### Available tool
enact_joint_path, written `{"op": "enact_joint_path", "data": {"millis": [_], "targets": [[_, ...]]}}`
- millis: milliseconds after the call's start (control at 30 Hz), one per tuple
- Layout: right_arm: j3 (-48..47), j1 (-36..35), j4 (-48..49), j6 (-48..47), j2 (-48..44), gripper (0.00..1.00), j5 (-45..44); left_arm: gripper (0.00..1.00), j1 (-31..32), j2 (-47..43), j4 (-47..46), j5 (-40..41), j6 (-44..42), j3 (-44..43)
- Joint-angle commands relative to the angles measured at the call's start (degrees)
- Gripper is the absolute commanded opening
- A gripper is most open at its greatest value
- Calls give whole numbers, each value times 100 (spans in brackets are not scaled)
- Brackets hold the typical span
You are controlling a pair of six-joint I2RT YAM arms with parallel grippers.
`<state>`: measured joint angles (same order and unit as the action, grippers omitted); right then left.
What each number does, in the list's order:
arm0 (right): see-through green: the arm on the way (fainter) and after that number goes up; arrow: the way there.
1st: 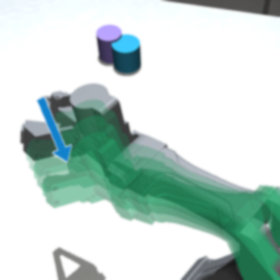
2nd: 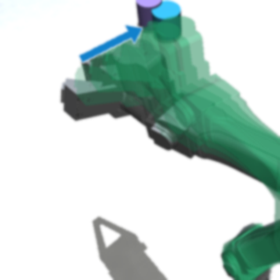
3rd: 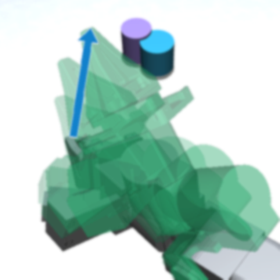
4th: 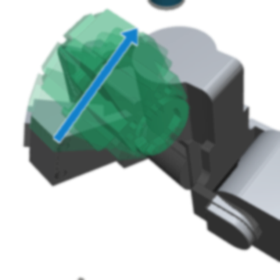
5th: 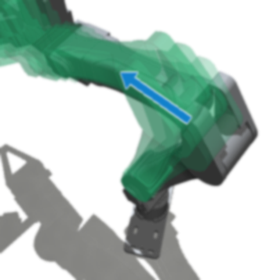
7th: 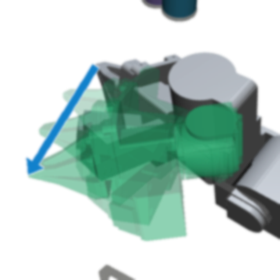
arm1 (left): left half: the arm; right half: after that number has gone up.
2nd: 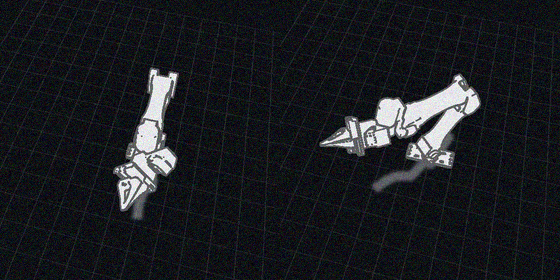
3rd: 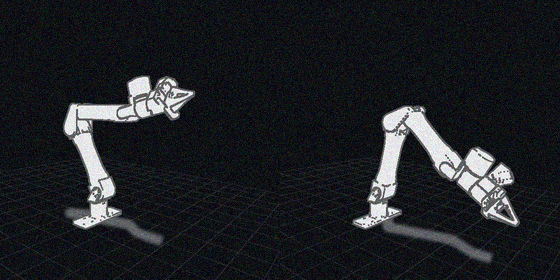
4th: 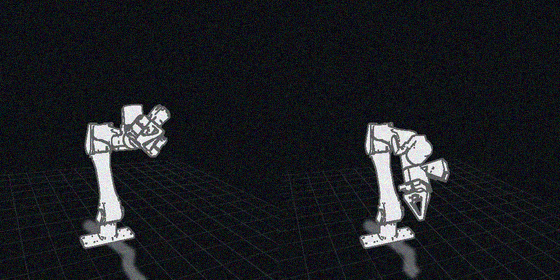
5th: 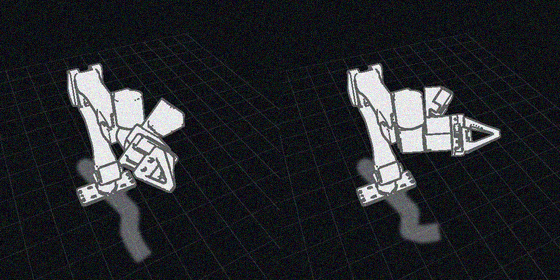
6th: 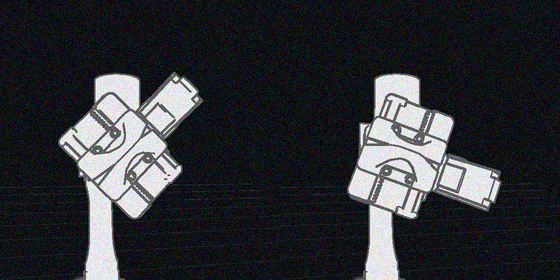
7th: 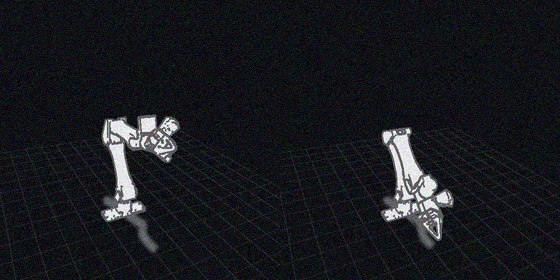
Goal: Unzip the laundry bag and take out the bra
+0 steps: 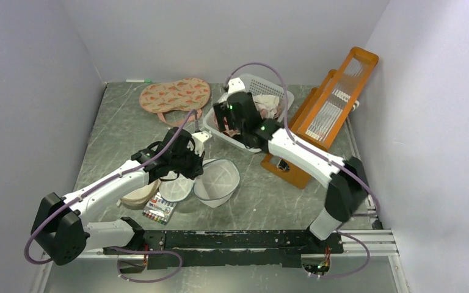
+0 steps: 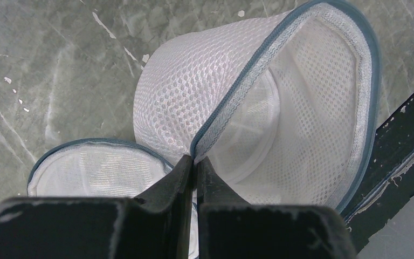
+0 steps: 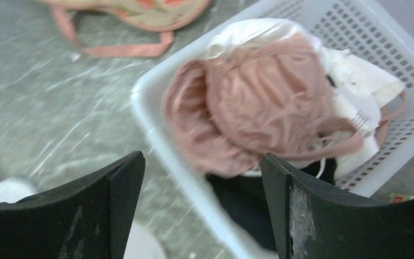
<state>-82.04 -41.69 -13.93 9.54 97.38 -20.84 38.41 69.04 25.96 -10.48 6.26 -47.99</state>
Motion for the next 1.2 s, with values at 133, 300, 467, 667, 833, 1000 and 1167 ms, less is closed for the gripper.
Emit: {"op": "enact_joint_path", "data": {"millis": [133,300,467,667,833,1000,1167], "targets": [[1923,-805,-175,645,-1492,83,148,15,20,-80,-32,-38,-12,-180],[3149,-814,258,1191,-2500,85,1526,15,26,-91,-43,-76,-16,-178],[3867,-819,589,1574,-3140,90,1874,15,23,-3,-46,-131,-20,-191],[4249,-821,1085,1927,-3051,90,2248,17,25,51,-41,-121,-16,-192],[4379,-823,1316,1991,-2906,89,2308,26,30,57,-46,-88,-11,-185],[4530,-823,1077,2113,-2787,40,1366,47,31,-27,-71,-54,4,-178],[4716,-823,638,2419,-3123,6,268,80,31,-274,-93,180,54,-157]]}}
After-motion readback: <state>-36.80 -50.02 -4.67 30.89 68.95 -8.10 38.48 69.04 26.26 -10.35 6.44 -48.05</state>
